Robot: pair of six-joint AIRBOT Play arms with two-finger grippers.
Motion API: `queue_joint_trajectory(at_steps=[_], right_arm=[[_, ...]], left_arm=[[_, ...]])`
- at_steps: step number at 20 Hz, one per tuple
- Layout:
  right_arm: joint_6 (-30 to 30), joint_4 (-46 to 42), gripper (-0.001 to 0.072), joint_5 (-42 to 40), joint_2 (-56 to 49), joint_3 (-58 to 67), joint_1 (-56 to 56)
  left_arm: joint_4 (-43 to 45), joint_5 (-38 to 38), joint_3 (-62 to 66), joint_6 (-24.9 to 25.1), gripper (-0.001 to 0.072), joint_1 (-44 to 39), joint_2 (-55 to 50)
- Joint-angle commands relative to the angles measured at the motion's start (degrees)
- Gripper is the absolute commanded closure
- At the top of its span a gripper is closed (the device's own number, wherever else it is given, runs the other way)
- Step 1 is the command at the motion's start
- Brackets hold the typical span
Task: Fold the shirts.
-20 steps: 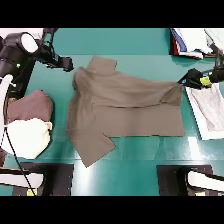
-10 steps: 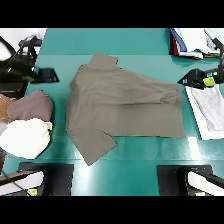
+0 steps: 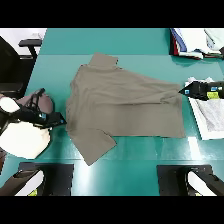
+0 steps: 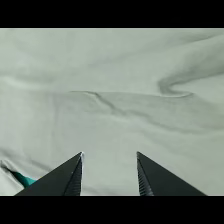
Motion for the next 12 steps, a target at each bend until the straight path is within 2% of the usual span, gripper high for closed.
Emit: queue_joint_trajectory(at_steps=[1,6,8,9,10,11,12], right_arm=[[0.0,2.5,0.0338,-0.2,0.5,-0.7,0.0],[-0.2,5.6,0.0339,-0.1,-2.1,-0.7,0.0],[-0.6,5.6,0.0339,-0.4,-1.9,-0.7,0.0],[-0.6,5.0,0.0339,-0.5,-1.7,-0.7,0.0],[-1.6,4.9,0.0339,-0.2,-1.4,-0.7,-0.3],[-1.9,4.9,0.0338,1.0,-1.1,-0.7,-1.2],[-1.9,4.9,0.0339,3.0,-1.2,-0.7,-2.9]], left_arm=[[-3.1,4.2,-8.0,-0.1,0.0093,0.1,1.2],[-8.5,12.1,-12.3,-0.2,0.0094,-6.4,1.1],[-9.2,15.8,-12.4,-2.3,0.0097,-10.1,1.1],[-9.2,16.5,-12.2,-3.3,0.0243,-10.9,1.1],[-9.2,16.2,-11.8,-3.3,0.0456,-10.9,1.1],[-9.2,15.5,-10.9,-3.3,0.0597,-10.9,1.2],[-9.0,14.5,-9.7,-3.1,0.0686,-10.9,1.3]])
